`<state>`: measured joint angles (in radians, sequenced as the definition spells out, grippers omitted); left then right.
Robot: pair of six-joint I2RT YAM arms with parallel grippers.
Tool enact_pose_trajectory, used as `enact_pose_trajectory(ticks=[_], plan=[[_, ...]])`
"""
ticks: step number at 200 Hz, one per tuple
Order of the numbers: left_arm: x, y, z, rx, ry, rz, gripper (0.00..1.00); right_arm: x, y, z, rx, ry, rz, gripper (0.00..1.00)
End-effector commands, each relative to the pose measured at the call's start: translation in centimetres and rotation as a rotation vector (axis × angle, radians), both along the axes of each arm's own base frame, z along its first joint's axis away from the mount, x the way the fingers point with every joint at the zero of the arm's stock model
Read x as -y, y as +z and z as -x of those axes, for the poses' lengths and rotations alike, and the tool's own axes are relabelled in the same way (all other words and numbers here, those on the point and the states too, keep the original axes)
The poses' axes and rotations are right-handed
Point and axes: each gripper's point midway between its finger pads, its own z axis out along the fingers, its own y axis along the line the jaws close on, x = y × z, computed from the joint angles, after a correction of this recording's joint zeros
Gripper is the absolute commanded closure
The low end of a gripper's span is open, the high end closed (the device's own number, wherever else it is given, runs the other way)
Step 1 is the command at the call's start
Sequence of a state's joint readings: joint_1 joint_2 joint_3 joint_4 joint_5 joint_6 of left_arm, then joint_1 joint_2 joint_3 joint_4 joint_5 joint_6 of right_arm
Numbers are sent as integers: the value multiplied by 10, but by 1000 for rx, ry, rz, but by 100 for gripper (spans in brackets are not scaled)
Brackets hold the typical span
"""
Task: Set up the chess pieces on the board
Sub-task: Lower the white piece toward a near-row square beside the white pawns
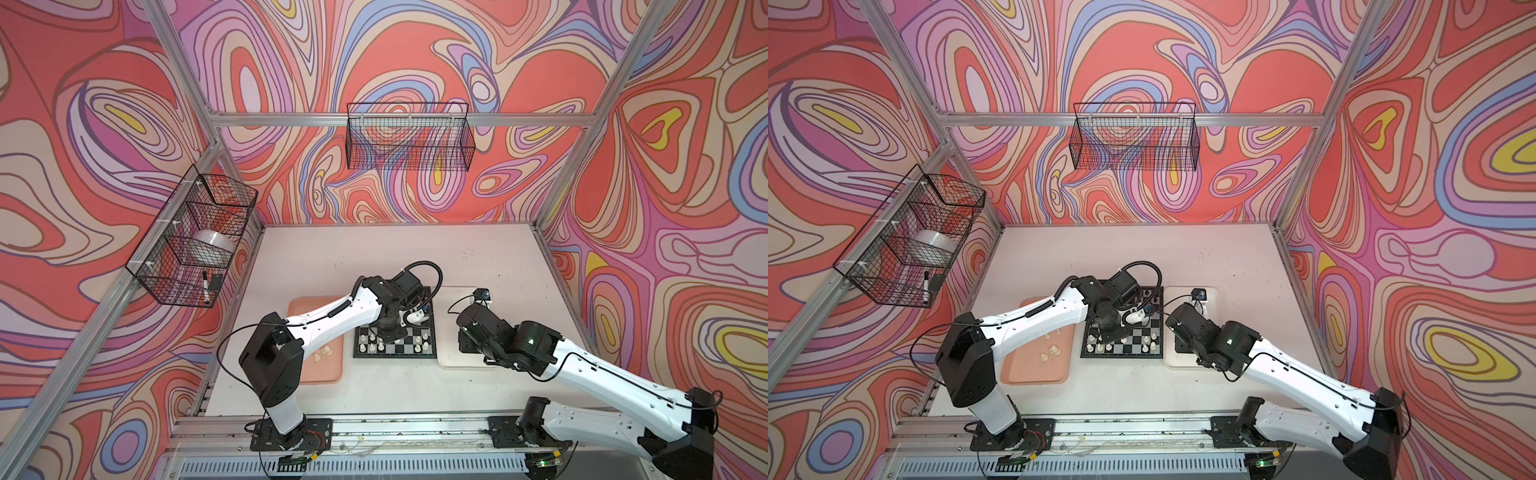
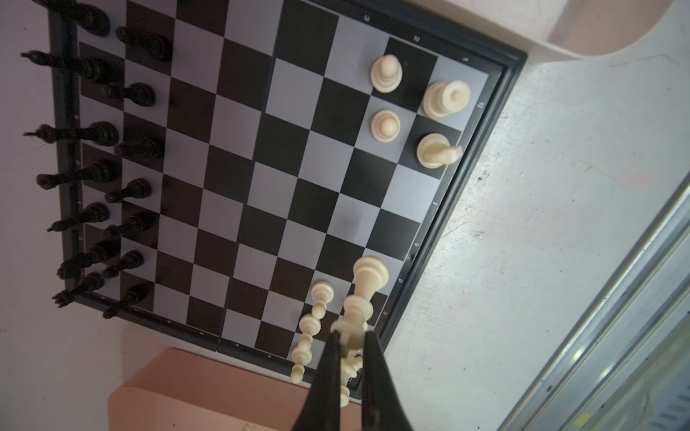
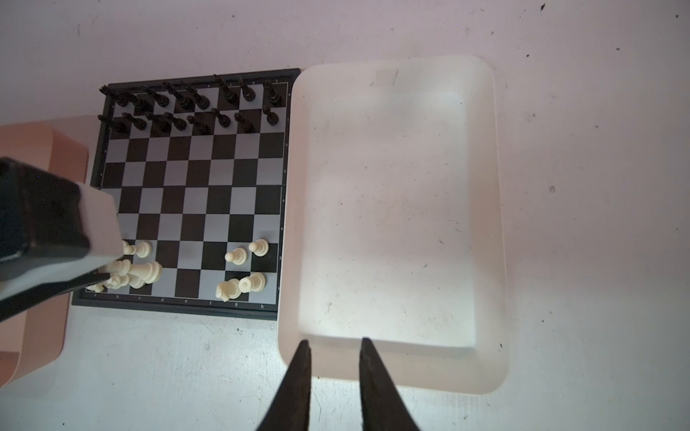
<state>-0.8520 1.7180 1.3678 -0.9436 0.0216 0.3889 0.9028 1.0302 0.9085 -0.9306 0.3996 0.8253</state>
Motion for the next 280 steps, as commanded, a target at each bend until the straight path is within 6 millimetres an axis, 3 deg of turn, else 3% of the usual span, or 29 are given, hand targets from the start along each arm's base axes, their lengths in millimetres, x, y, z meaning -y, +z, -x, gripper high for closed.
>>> enact_pose_trajectory(ticks=[1,103,179,280], plan=[[7,-4,3,-8,-26,-2,91,5,0,0,9,-20,-3,77],[13,-16,10,-13,-64,-37,92,6,-4,1,8,-22,-7,77],[6,-27,16,10,-80,-87,92,10,0,2,27,-28,-9,77],[8,-29,15,35,-90,-97,92,9,-1,1,28,-25,-10,77]])
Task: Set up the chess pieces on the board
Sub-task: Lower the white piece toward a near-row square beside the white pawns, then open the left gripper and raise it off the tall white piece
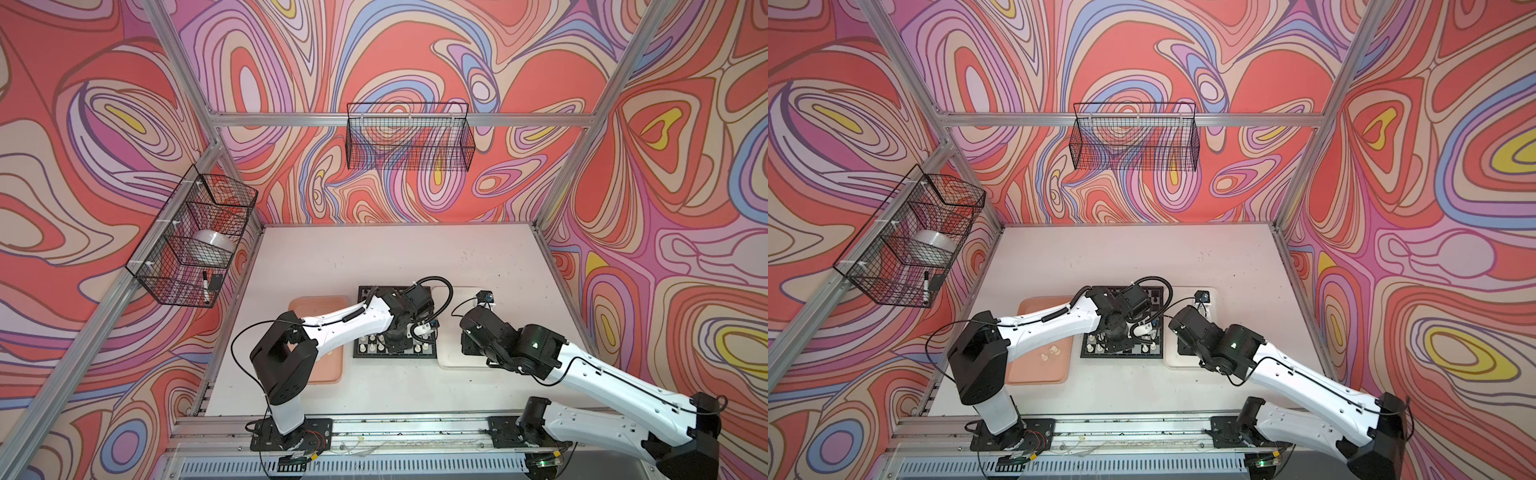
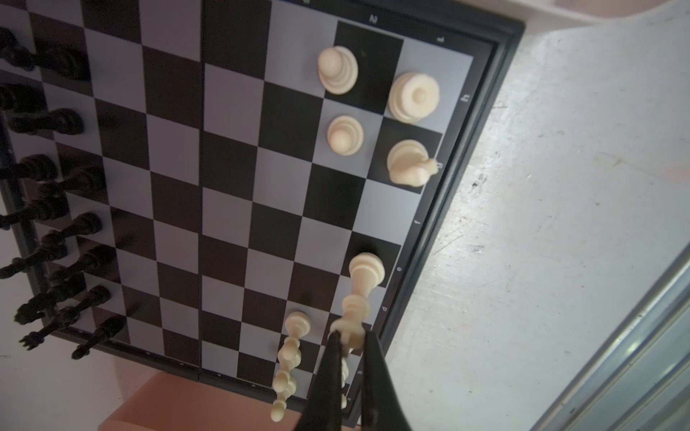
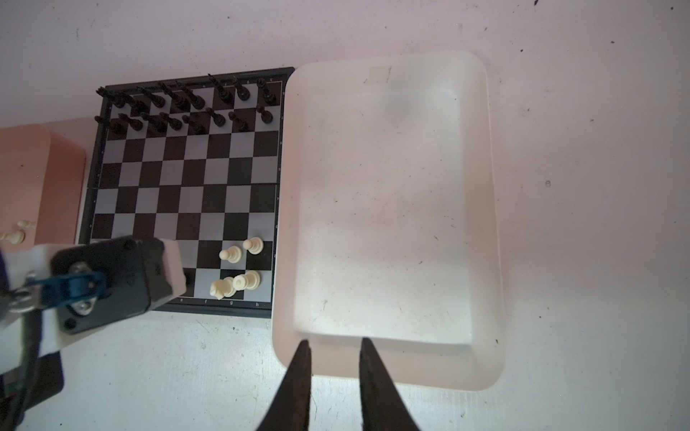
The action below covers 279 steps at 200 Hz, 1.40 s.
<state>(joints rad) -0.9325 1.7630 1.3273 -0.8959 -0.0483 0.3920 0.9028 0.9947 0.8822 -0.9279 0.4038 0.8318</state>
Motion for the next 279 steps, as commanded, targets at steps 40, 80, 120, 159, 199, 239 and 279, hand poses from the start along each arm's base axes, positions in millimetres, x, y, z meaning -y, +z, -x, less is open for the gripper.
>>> enact_pose_trajectory(ticks=[40,80,120,159,199,239,279], plan=[[-3,-6,5,5,-28,-28,91,5,0,-2,19,-15,8,77],[-3,-7,6,6,-35,-31,90,3,-1,-4,19,-11,15,77],[-1,-4,7,8,-40,-29,84,3,0,-5,23,-8,21,77],[0,-2,11,-2,-40,-27,78,4,0,-4,26,-10,19,77],[2,0,12,-8,-41,-24,77,5,0,-3,31,-10,14,77],[2,2,14,-9,-45,-25,71,7,1,-3,35,-13,15,77],[0,7,16,-6,-48,-16,65,8,3,-2,38,-13,11,77]])
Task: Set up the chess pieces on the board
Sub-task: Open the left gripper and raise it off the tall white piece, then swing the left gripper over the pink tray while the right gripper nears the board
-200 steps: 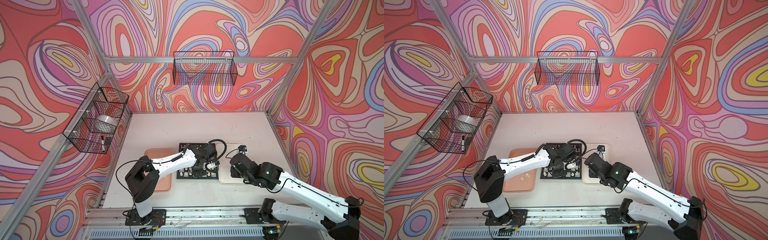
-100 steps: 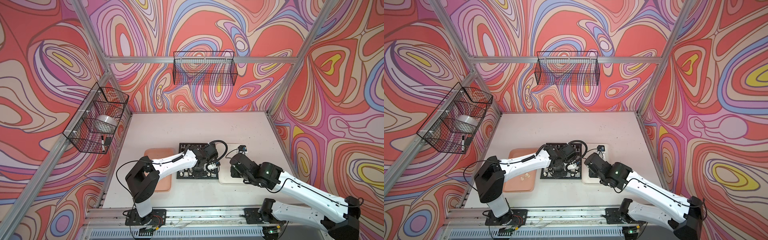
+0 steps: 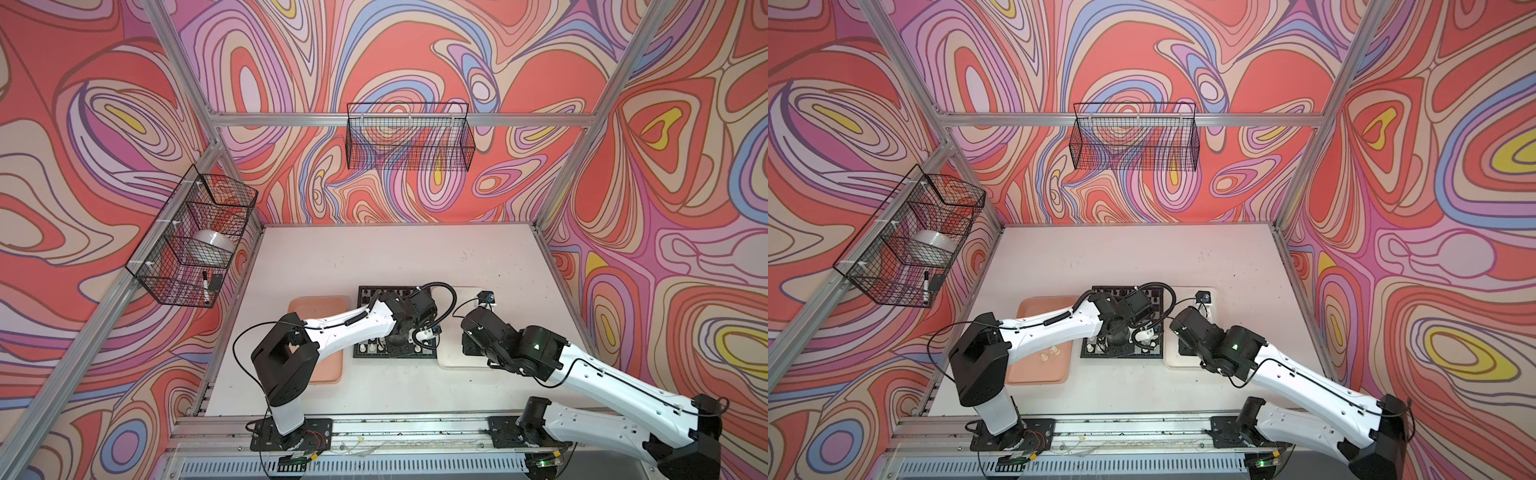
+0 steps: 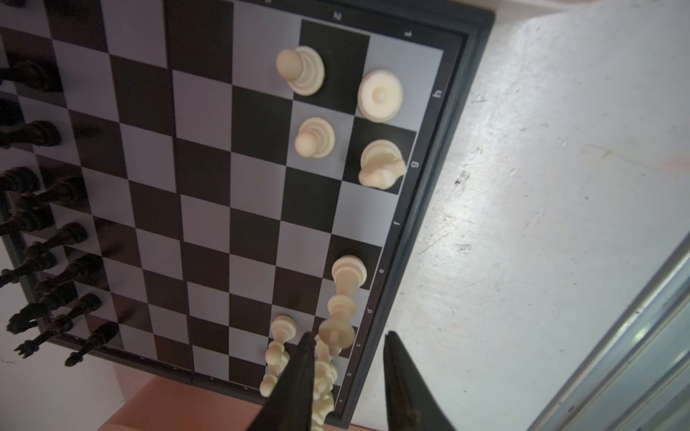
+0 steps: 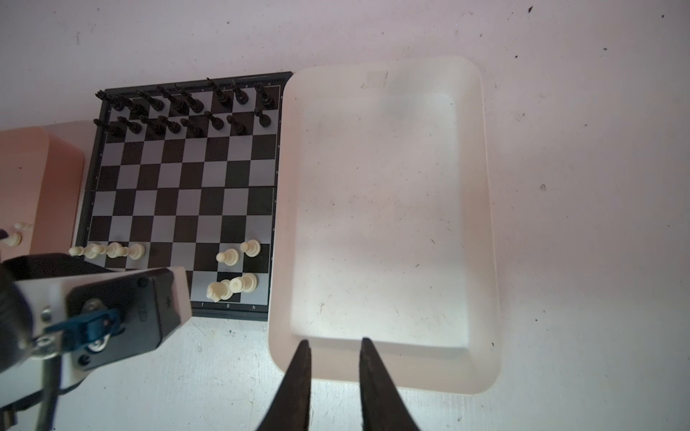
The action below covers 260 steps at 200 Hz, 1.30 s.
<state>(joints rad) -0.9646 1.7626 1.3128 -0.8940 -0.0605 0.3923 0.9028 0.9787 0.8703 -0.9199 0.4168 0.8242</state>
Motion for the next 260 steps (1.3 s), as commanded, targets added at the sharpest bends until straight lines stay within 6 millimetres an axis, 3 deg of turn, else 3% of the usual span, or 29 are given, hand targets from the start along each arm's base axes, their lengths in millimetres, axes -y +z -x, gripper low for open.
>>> enact_pose_trajectory(ticks=[1,73,144,172,202,242,260], plan=[[-2,10,6,-9,-16,2,65,5,2,-2,22,-12,8,77],[-2,16,7,0,-23,19,60,6,11,-1,36,-9,-10,76],[4,32,-3,54,-4,57,59,18,66,8,142,5,-122,75],[3,49,-8,87,8,93,58,27,84,14,165,-3,-146,74],[-3,70,-18,140,31,130,57,35,91,19,146,-29,-135,70],[-24,115,-49,178,171,235,54,8,81,16,34,52,-88,67],[-39,137,-62,237,239,288,39,-8,82,14,2,107,-84,67]])
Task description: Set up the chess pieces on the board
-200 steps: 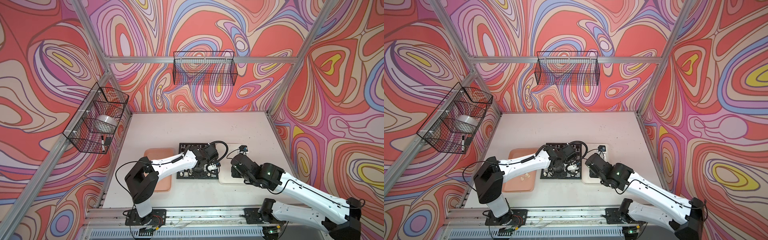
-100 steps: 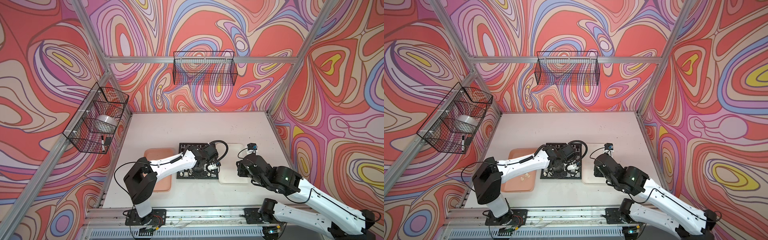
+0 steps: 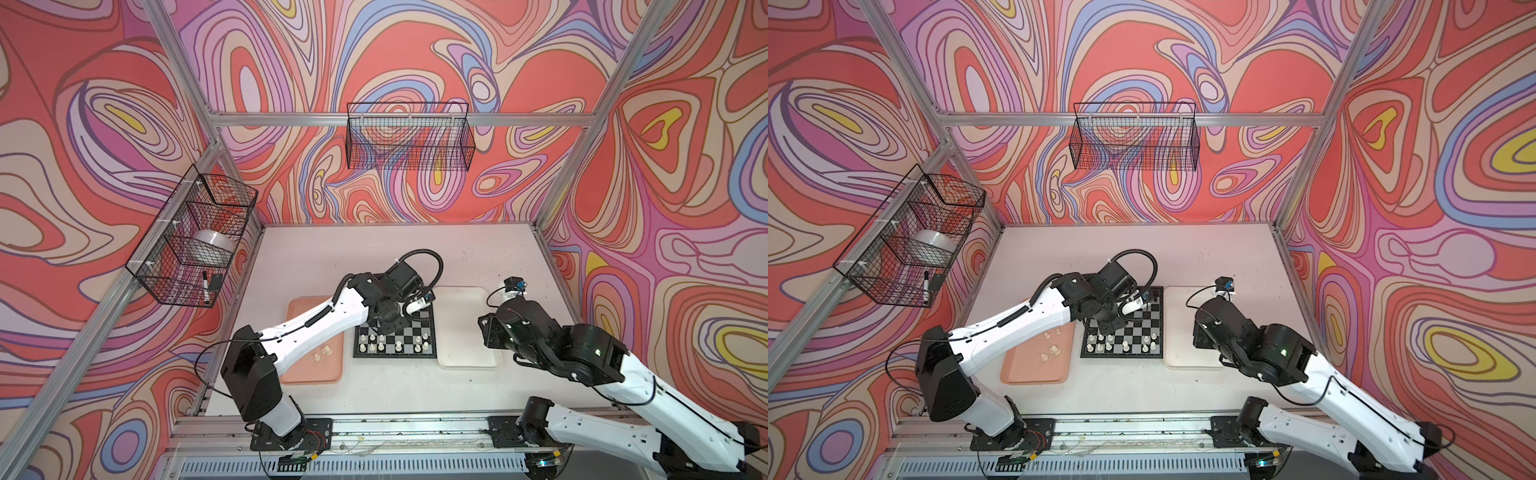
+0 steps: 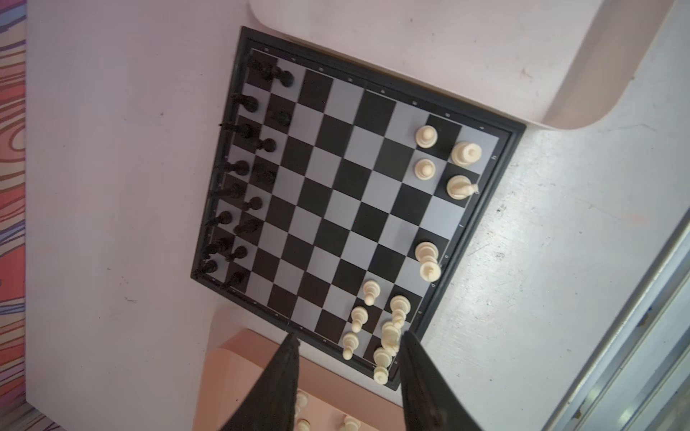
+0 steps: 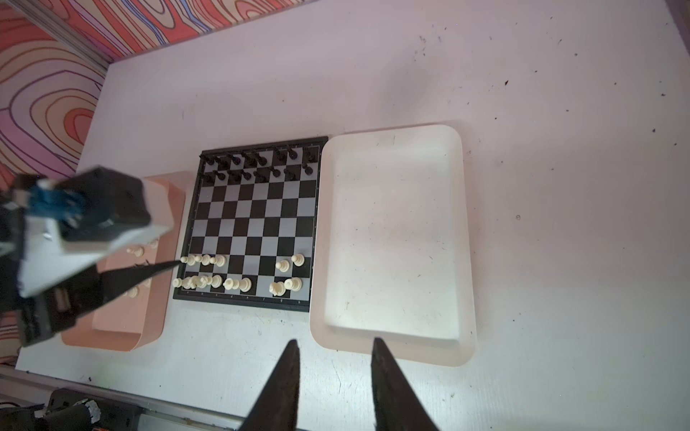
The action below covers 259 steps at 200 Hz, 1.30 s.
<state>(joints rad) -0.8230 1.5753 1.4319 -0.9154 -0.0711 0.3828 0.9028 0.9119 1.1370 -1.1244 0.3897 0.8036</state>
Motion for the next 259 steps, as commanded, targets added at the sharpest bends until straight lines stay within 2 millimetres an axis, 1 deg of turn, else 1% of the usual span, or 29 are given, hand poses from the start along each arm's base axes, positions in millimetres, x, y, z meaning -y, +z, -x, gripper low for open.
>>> enact_pose_trajectory(ticks=[1,9,22,41,51,59,68,86,102,115,129,142,167,181,196,206,228,242,259], plan=[[-22,37,-10,51,89,76,39,-16,-3,2,-60,81,21,67],[-29,45,-13,68,116,94,35,-22,-1,1,-63,103,23,67],[-44,51,-17,74,168,112,30,-26,2,-2,-54,124,30,67],[-71,53,-18,56,242,131,23,-39,3,-8,-41,159,22,67],[-84,53,-18,50,283,150,22,-46,1,-10,-41,185,18,66],[-94,49,-17,40,322,167,24,-51,-2,-12,-39,201,19,66],[-104,45,-17,32,370,182,26,-53,-6,-14,-41,202,31,66],[-127,28,-15,-16,478,186,28,-53,-15,-15,-59,201,48,67],[-143,15,-12,-72,552,205,29,-56,-19,-13,-63,218,36,67],[-146,8,-6,-110,535,217,31,-57,-21,-11,-62,229,25,67],[-147,-2,4,-131,461,191,33,-55,-24,-10,-61,223,24,67],[-151,-12,10,-141,423,154,35,-52,-27,-10,-54,215,25,67],[-155,-27,27,-205,351,122,36,-51,-31,-10,-51,213,30,67],[-156,-33,37,-238,327,126,34,-52,-33,-10,-55,210,29,67],[-158,-37,43,-240,306,124,27,-52,-34,-10,-57,207,22,67],[-160,-39,48,-233,289,123,24,-51,-36,-9,-60,197,16,67],[-168,-41,57,-250,278,96,23,-48,-42,-5,-66,178,-19,67],[-174,-44,56,-240,287,86,23,-46,-49,-1,-76,176,-32,67],[-177,-48,55,-237,287,78,25,-37,-55,4,-89,148,-35,68]])
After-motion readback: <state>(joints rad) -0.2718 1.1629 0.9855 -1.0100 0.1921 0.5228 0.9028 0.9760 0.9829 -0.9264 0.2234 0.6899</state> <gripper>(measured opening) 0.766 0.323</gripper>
